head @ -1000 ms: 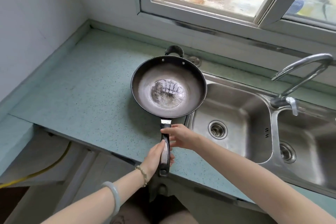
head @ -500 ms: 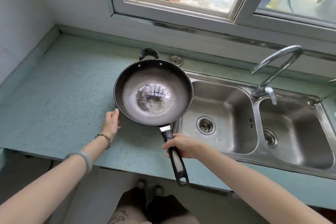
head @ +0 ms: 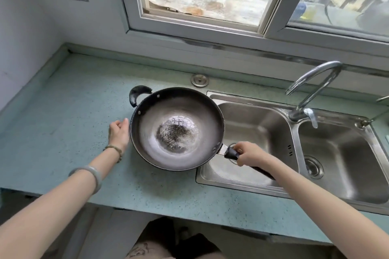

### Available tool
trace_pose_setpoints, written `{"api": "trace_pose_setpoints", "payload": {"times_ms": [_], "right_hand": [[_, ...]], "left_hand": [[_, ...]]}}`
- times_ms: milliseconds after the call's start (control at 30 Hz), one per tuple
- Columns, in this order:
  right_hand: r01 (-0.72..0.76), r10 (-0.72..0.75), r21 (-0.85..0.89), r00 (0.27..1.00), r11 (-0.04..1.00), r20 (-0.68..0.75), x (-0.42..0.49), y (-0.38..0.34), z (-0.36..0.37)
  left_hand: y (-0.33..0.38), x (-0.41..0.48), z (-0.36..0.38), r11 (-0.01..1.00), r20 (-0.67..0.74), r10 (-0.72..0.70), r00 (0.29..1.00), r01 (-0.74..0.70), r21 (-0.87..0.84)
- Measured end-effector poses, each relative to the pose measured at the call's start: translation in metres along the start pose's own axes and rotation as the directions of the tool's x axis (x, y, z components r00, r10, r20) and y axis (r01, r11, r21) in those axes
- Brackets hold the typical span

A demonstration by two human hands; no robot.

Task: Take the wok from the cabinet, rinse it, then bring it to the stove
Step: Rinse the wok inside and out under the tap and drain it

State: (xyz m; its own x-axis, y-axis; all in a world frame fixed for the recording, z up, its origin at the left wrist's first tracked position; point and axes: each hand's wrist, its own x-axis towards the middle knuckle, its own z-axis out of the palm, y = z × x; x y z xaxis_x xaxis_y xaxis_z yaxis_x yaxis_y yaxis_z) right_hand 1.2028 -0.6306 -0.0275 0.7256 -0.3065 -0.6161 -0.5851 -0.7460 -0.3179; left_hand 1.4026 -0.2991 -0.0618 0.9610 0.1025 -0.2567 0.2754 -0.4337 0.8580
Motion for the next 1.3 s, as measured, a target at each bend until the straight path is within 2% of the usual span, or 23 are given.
{"api": "trace_pose_setpoints", "payload": {"times_ms": [267,467,533,633,767,900,1000,1133,1300], "right_hand": [[-0.080,-0.034,-0.286,0.927,0.955,-0.375,0.016,0.005,-0.002],[-0.051,-0.102,-0.287,0.863,0.957,-0.494,0.018,0.012,0.008],[-0.047,-0.100,-0.267,0.853,0.963,-0.512,0.016,0.012,0.010],[-0.032,-0.097,-0.249,0.865,0.968,-0.492,0.014,0.012,0.009],[-0.025,-0.075,-0.182,0.851,0.983,-0.520,0.009,0.023,0.012],[-0.045,-0.020,-0.103,0.831,0.994,-0.557,-0.002,0.051,0.006],[-0.064,0.011,-0.073,0.824,0.995,-0.567,-0.013,0.081,-0.012],[-0.101,0.066,-0.034,0.829,0.994,-0.555,-0.028,0.131,-0.024],[-0.126,0.107,-0.004,0.856,0.992,-0.506,-0.042,0.194,-0.018]], "left_hand": [[0.034,0.079,-0.002,0.998,0.092,-0.028,0.995,0.022,0.061],[0.028,0.095,0.003,0.991,0.098,0.006,0.995,-0.019,0.135],[0.029,0.096,0.005,0.985,0.124,0.014,0.992,-0.035,0.170],[0.032,0.096,0.006,0.983,0.075,0.024,0.997,-0.037,0.179],[0.030,0.091,0.011,0.991,0.078,0.040,0.996,-0.049,0.121],[0.055,0.076,0.029,0.987,0.144,0.132,0.981,-0.143,0.069],[0.080,0.068,0.056,0.976,0.210,0.198,0.958,-0.212,0.046],[0.099,0.048,0.108,0.980,0.268,0.179,0.947,-0.197,0.040],[0.107,0.003,0.179,0.951,0.246,0.191,0.950,-0.241,0.194]]}}
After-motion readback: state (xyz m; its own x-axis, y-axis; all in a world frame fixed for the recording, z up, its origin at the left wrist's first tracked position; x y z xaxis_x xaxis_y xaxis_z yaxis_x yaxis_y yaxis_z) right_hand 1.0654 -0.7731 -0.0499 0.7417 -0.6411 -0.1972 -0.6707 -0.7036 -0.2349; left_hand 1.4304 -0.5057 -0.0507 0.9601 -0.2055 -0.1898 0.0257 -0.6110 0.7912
